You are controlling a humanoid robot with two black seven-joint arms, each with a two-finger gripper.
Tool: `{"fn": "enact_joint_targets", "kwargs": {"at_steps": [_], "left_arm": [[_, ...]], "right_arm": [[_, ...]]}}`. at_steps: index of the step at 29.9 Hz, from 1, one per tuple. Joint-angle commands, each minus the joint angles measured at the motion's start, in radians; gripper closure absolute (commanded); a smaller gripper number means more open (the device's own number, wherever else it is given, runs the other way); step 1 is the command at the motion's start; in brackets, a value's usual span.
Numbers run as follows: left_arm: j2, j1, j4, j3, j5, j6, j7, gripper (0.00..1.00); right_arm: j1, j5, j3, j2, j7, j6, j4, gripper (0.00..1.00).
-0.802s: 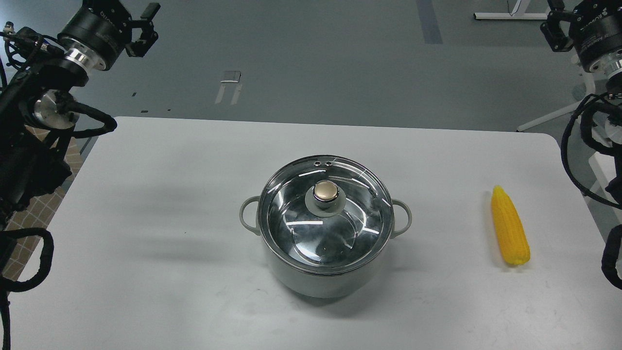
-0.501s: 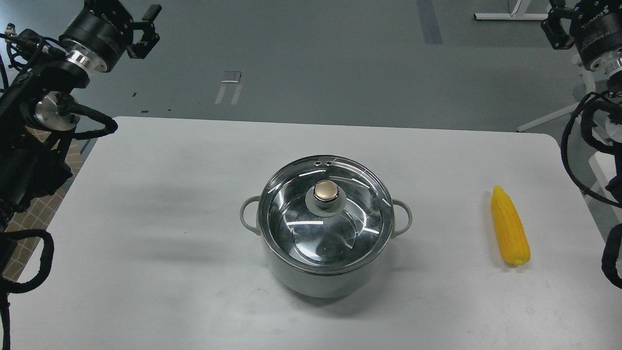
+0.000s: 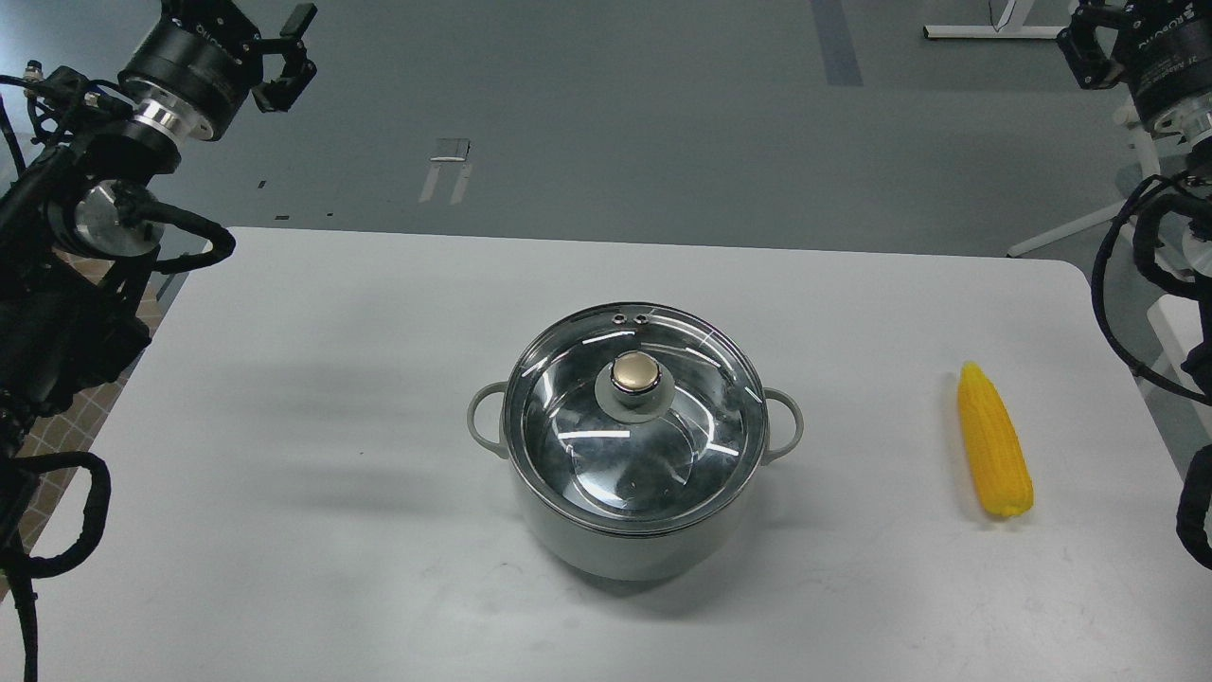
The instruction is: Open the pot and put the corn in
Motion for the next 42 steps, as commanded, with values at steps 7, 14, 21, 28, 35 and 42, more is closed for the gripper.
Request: {"fn": "enact_joint_targets", "kwargs": {"at_steps": [7, 14, 21, 28, 35, 42], "left_arm": [[0.175, 0.038, -0.415, 0.100, 0.305, 0.055, -0.008, 0.06], [0.197, 0.092, -0.731, 0.104, 0.861, 0.056, -0.031, 0.18], [0.143, 0.112, -0.845, 0.107, 1.155, 0.058, -0.037, 0.18], [0.069, 0.084, -0.880, 0.252, 1.549, 0.061, -0.071, 0.20], [0.045, 0.095, -0.963, 0.318, 1.638, 0.062, -0.071, 0.22], [0.074, 0.144, -1.000, 0.384, 1.732, 0.099, -0.071, 0.22]], "right_arm": [[-0.069, 0.011, 0.032, -0.010, 0.014, 0.000, 0.054, 0.00], [-0.130, 0.011, 0.035, -0.044, 0.014, 0.000, 0.114, 0.00], [-0.146, 0.014, 0.039, -0.091, 0.014, 0.000, 0.163, 0.00], [-0.172, 0.017, 0.051, -0.137, 0.014, 0.000, 0.197, 0.00], [-0.172, 0.017, 0.055, -0.140, 0.014, 0.000, 0.213, 0.00], [-0.172, 0.017, 0.057, -0.139, 0.014, 0.000, 0.215, 0.00]]}}
